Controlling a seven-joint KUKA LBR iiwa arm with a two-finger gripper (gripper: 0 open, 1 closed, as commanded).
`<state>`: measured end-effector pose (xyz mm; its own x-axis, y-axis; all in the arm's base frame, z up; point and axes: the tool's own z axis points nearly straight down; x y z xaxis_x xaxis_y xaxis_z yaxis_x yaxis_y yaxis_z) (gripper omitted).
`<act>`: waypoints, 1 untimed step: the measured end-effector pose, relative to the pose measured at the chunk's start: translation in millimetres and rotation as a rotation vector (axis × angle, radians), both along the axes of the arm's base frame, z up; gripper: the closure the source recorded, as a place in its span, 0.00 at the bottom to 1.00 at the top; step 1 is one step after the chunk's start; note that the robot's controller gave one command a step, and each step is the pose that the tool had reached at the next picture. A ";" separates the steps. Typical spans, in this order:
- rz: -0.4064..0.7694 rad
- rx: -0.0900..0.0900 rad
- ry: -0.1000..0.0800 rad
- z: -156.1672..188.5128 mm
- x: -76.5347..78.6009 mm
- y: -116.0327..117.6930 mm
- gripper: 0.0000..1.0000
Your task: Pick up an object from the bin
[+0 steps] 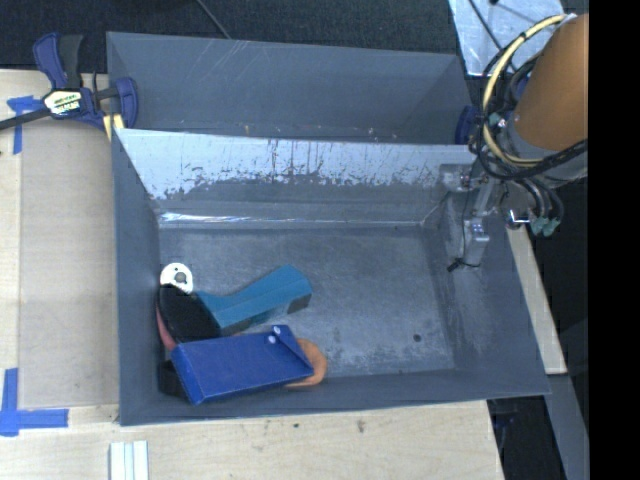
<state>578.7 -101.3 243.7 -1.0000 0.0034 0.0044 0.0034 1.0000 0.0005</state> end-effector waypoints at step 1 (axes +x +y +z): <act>0.002 -0.001 -0.009 4.9 1.5 0.5 0.00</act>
Offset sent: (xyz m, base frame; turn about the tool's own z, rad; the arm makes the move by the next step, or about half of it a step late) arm 0.0279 0.0492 -0.0075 0.0299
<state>580.2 -100.8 248.6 -1.0000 0.0010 -0.0043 0.0010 1.0000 -0.0008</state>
